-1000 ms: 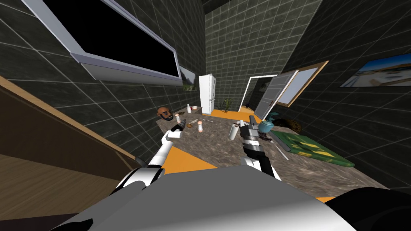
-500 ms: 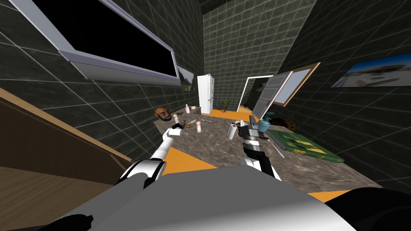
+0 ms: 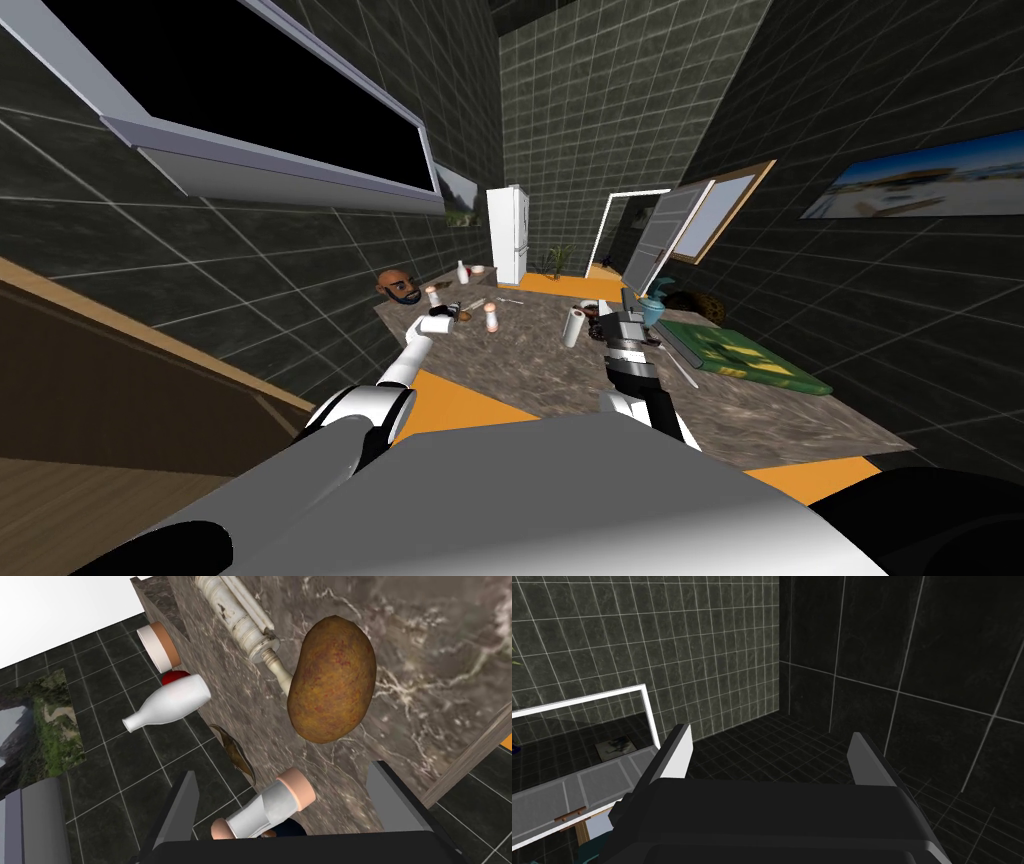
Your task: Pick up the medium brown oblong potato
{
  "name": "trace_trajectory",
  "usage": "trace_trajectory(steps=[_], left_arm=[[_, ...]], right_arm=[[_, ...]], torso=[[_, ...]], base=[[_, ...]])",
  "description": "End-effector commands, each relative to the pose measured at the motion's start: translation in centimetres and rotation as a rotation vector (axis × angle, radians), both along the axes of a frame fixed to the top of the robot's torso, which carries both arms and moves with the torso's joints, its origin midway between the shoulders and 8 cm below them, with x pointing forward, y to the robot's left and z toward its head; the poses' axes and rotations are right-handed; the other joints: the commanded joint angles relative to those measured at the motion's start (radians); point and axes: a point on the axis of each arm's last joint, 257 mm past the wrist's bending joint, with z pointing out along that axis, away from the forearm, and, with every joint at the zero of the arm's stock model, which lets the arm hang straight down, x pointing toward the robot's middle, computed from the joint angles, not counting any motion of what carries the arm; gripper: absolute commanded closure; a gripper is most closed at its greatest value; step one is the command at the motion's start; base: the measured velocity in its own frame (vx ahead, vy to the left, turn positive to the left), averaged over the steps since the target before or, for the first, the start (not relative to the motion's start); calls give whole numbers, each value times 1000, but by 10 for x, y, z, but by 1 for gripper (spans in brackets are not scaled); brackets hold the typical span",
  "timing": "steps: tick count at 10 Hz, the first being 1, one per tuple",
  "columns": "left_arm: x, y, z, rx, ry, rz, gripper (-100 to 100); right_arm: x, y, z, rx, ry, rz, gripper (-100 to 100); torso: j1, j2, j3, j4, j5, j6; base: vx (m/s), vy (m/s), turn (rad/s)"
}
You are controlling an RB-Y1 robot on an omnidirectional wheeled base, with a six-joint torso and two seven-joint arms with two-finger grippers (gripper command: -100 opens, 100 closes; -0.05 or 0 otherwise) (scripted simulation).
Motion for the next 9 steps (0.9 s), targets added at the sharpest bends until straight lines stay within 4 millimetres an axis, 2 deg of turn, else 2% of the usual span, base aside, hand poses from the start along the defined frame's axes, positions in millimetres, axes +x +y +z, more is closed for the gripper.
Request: trace_trajectory(steps=[1, 9], left_arm=[[-3, 6, -11, -4, 39, 16, -100], [-13, 40, -40, -31, 202, 104, -100]], right_arm=[[0, 0, 0, 0, 0, 0, 0], [0, 0, 0, 0, 0, 0, 0]], torso=[[0, 0, 0, 0, 0, 0], [1, 0, 0, 0, 0, 0]], base=[[15, -14, -33], [15, -13, -55]])
